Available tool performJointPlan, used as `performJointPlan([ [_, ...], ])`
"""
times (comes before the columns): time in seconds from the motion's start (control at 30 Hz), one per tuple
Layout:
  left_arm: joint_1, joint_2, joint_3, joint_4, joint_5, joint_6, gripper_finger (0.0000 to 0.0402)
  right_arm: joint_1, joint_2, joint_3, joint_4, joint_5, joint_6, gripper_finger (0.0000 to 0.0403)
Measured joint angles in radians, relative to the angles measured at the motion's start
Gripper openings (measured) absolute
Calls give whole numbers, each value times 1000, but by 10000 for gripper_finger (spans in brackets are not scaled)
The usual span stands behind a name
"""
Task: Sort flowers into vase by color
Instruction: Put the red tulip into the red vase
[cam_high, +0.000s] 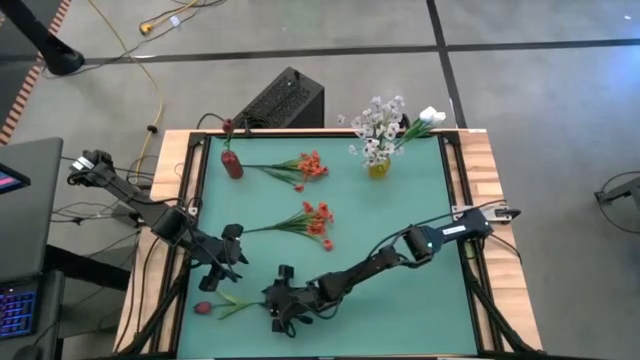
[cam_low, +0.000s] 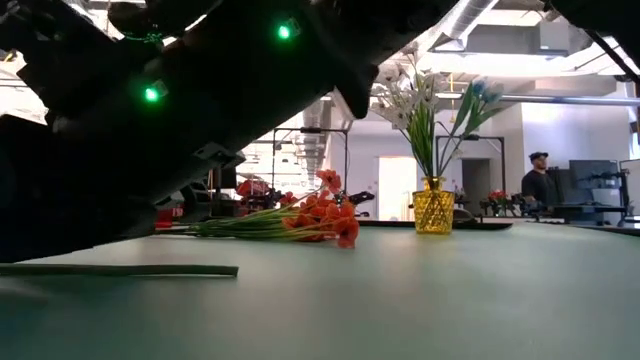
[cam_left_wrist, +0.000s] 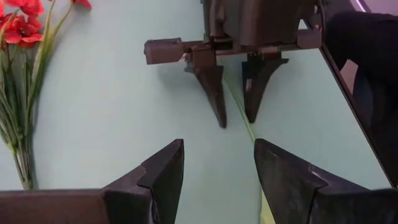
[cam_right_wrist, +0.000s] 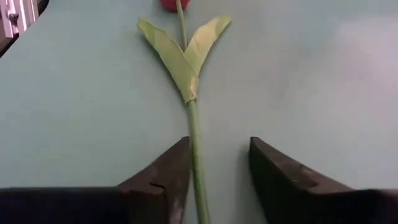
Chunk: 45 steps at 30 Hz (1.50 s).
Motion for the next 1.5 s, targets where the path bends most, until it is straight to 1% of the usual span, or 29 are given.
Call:
performJointPlan([
  [0.07, 0, 0, 0, 1, -2, 1, 183, 11, -1, 0, -20, 5, 12, 132],
  [0.2, 0, 0, 0, 2, -3, 11, 183, 33, -9, 0, -71, 7, 61, 35],
  [0.23, 0, 0, 0, 2, -3, 11, 183, 38, -15, 0, -89, 7, 71, 22],
  [0.3, 0, 0, 0, 4, -8, 16, 183, 51, -29, -3, -107, 14, 89, 19],
  [0.4, 0, 0, 0, 6, -47, 18, 183, 72, -59, -6, -158, 51, 102, 22],
  [0.5, 0, 0, 0, 8, -88, 21, 183, 96, -101, -10, -238, 88, 85, 16],
  [0.57, 0, 0, 0, 11, -113, 32, 183, 114, -136, -24, -254, 117, 76, 16],
  [0.67, 0, 0, 0, 11, -171, 55, 183, 144, -203, -87, -243, 186, 76, 16],
  [0.77, 0, 0, 0, 12, -255, 73, 183, 173, -278, -211, -190, 249, 97, 16],
  [0.83, 0, 0, 0, 13, -306, 82, 183, 193, -339, -330, -83, 276, 99, 16],
  [0.87, 1, 0, 0, 16, -322, 86, 183, 203, -373, -393, 3, 289, 92, 16],
  [0.93, 1, 0, 0, 30, -339, 97, 183, 220, -446, -532, 231, 303, 40, 16],
  [1.0, 1, 0, 0, 61, -340, 113, 183, 234, -505, -670, 494, 302, -60, 16],
  [1.07, 1, 0, 0, 96, -340, 138, 183, 250, -551, -810, 766, 299, -196, 16],
  [1.17, 1, 0, 0, 173, -344, 179, 183, 265, -591, -994, 1191, 299, -401, 16],
  [1.23, 1, 1, -12, 293, -359, 215, 183, 256, -597, -1080, 1471, 295, -516, 16],
  [1.27, 2, 1, -27, 379, -364, 240, 183, 245, -596, -1112, 1563, 285, -551, 16],
  [1.33, 9, 3, -73, 600, -363, 302, 183, 197, -609, -1136, 1539, 242, -551, 16],
  [1.37, 18, 12, -98, 724, -361, 334, 183, 173, -624, -1135, 1477, 231, -540, 16],
  [1.4, 29, 23, -121, 841, -364, 358, 183, 142, -628, -1121, 1480, 219, -511, 16],
  [1.43, 44, 36, -139, 939, -366, 371, 183, 110, -627, -1092, 1494, 179, -499, 16],
  [1.5, 74, 63, -162, 1051, -361, 382, 183, 63, -627, -1057, 1543, 85, -508, 16],
])
